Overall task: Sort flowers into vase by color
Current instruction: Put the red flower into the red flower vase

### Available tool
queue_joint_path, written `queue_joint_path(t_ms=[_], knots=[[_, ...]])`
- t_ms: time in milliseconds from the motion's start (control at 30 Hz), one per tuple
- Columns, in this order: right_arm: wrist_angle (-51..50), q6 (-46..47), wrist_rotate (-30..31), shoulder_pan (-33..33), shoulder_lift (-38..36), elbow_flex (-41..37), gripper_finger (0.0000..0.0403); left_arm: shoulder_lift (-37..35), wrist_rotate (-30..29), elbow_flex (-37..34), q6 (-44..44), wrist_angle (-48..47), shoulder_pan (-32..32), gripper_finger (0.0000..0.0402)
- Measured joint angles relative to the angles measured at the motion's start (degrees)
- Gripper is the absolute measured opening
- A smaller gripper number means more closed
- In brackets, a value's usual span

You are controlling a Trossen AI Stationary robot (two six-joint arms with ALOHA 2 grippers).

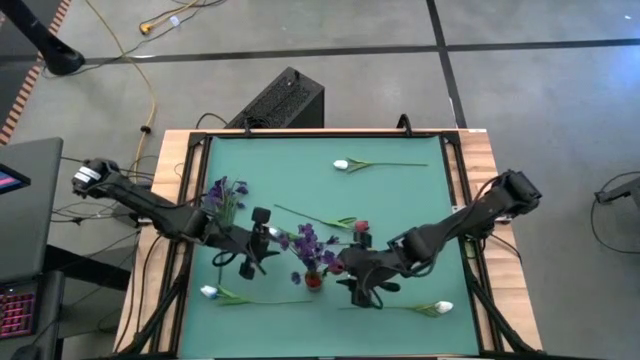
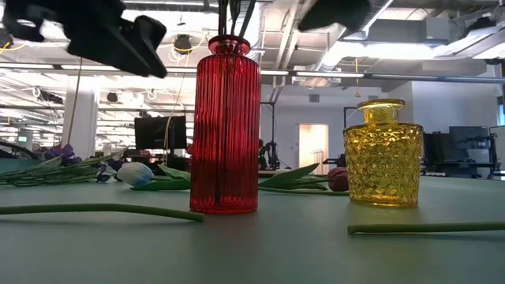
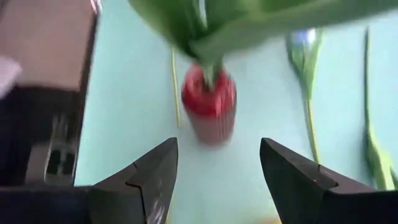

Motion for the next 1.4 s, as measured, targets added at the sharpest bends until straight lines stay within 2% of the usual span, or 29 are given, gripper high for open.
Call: queue_joint_path(t_ms=[167,400,567,700,933,1033,1267,1400], knots=[[-7.48,1.74,-1.28,1.60,-1.07,1.38,0.0255,0.00,4.24,0.00,2.33,-0.01,7.61,0.0124],[-12.61,4.81,6.43,6.45,-2.42,1.36,0.0255,2.02,14.90,0.00,6.64,1.24,20.30,0.0124],[-12.85,4.90,10.77,9.93,-2.46,1.35,0.0255,9.87,21.18,0.00,8.72,6.65,27.73,0.0124],[-12.73,4.90,12.96,11.27,-2.47,1.35,0.0255,17.28,22.54,0.00,11.22,13.07,31.78,0.0124],[-11.43,4.92,13.09,10.95,-2.44,-1.34,0.0255,27.10,27.69,0.00,11.28,17.63,37.13,0.0124],[-11.31,5.29,13.11,10.37,-2.44,-1.49,0.0255,29.51,28.19,0.00,11.24,18.25,37.96,0.0124],[-10.75,4.02,13.06,8.13,-2.44,-1.49,0.0255,30.86,28.64,0.14,12.66,16.83,38.21,0.0119],[-10.59,4.00,13.06,7.38,-2.44,-1.49,0.0255,30.75,28.62,0.24,12.64,15.51,38.19,0.0087]])
